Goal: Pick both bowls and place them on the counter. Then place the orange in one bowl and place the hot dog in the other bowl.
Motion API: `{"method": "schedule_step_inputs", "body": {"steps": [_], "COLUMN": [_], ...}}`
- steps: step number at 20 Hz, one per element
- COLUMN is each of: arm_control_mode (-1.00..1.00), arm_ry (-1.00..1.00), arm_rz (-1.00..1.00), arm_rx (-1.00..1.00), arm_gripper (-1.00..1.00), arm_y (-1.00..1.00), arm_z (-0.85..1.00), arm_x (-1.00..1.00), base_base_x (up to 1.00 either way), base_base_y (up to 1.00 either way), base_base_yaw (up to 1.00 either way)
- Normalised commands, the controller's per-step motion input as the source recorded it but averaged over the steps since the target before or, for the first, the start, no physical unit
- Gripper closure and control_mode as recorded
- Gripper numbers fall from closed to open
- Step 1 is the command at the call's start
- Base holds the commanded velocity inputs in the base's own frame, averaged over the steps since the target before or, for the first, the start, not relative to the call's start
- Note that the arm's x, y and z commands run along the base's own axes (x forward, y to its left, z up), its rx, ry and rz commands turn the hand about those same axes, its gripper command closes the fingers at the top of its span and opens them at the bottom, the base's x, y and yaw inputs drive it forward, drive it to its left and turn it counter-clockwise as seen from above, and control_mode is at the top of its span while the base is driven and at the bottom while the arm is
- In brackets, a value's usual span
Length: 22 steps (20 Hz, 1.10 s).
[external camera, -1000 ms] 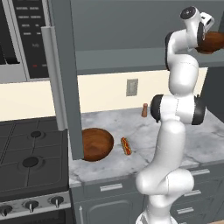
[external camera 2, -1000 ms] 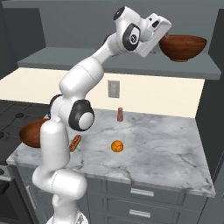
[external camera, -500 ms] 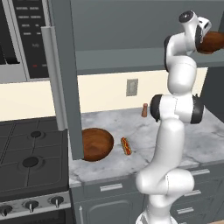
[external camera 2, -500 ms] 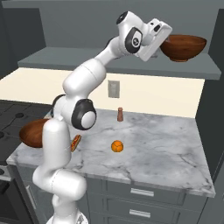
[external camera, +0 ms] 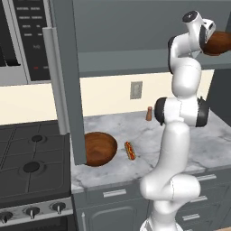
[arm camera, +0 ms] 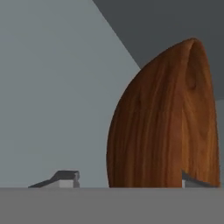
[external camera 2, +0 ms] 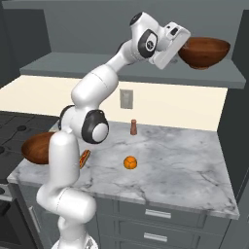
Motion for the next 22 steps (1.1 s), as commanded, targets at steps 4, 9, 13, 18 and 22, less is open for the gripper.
{"method": "schedule_step_inputs", "body": {"steps": [4,9,13,18,22], "arm_control_mode": [-1.00,-1.00,-1.00,-1.00,-1.00], "arm_ry": [0.00,-0.03,-0.06,-0.07,-0.10], "arm_rz": [0.00,0.00,0.00,0.00,0.00], "arm_rx": [0.05,0.02,0.00,0.00,0.00], "arm_gripper": [1.00,1.00,1.00,1.00,1.00], "arm_y": [-0.03,-0.11,-0.12,0.00,0.00], "arm_z": [-0.17,-0.42,-0.44,-0.27,-0.13], "arm_x": [-0.01,-0.21,-0.53,-0.82,-0.97], "base_base_x": [0.00,0.00,0.00,0.00,0.00], "base_base_y": [0.00,0.00,0.00,0.00,0.00], "base_base_yaw": [0.00,0.00,0.00,0.00,0.00]}}
